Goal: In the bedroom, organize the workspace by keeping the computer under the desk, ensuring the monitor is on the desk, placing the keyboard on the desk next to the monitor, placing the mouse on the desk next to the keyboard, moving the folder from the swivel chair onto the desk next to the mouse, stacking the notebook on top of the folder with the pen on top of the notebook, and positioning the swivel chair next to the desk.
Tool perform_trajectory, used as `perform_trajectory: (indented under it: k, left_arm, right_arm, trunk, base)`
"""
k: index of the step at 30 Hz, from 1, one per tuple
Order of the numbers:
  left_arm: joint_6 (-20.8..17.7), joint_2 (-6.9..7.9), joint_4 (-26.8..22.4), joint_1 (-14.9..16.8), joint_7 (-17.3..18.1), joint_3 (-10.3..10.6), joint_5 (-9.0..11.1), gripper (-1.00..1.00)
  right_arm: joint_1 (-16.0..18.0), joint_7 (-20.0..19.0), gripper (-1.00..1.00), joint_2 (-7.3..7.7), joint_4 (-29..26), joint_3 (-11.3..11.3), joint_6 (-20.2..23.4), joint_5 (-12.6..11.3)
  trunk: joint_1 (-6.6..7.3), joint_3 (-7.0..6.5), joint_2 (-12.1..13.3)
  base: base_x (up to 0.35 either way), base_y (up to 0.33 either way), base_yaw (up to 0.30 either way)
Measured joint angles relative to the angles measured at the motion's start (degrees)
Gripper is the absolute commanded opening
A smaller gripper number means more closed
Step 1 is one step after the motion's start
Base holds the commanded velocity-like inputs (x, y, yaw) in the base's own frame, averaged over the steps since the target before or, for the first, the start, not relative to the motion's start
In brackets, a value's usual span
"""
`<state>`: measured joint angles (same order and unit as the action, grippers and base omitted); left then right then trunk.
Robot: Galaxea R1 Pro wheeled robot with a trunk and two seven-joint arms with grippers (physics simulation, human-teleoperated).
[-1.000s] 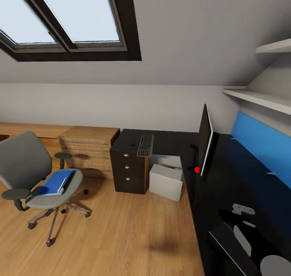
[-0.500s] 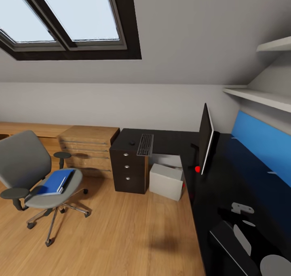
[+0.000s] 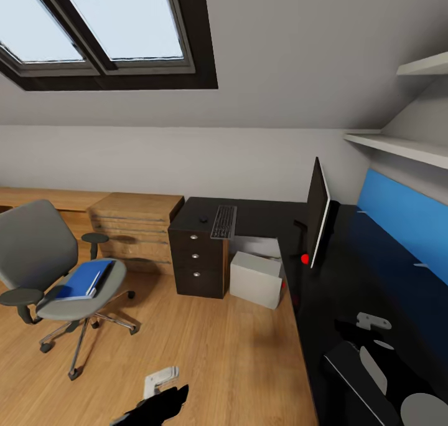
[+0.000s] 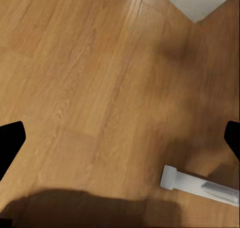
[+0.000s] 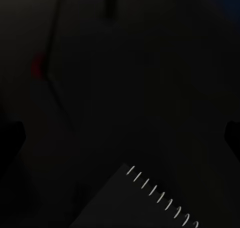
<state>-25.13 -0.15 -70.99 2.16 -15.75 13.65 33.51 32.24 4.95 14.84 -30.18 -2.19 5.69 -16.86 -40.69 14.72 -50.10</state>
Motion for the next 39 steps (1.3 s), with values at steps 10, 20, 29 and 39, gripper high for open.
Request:
perform_trajectory:
  k: [10, 20, 29, 39]
  left_arm:
    - [-2.66, 0.43, -0.73, -0.01, -2.48, -0.52, 4.72, 1.00]
    - [-2.47, 0.38, -0.99, 0.00, -2.76, -0.63, 4.65, 1.00]
    - [-2.46, 0.39, -1.00, 0.00, -2.78, -0.64, 4.65, 1.00]
    - [-2.46, 0.39, -1.09, 0.00, -2.79, -0.65, 4.65, 1.00]
  right_arm:
    - [0.00, -2.89, 1.00, 0.02, 0.28, -0.10, 0.10, 0.05]
    - [0.00, -3.96, 1.00, 0.18, 0.41, -0.21, 0.36, 0.02]
    - [0.00, -4.12, 1.00, 0.61, 0.51, -0.83, 0.49, -0.24]
    - [0.00, -5.49, 1.00, 1.06, 0.64, -3.89, 0.88, -0.35]
  trunk:
    - [-2.20, 1.80, -4.01]
    - [-4.40, 3.60, -8.03]
    - [-6.38, 5.22, -11.64]
    - [-8.57, 7.02, -15.66]
  base:
    - [0.000, 0.000, 0.000]
    - [0.000, 0.000, 0.000]
    - [0.000, 0.000, 0.000]
    - [0.000, 0.000, 0.000]
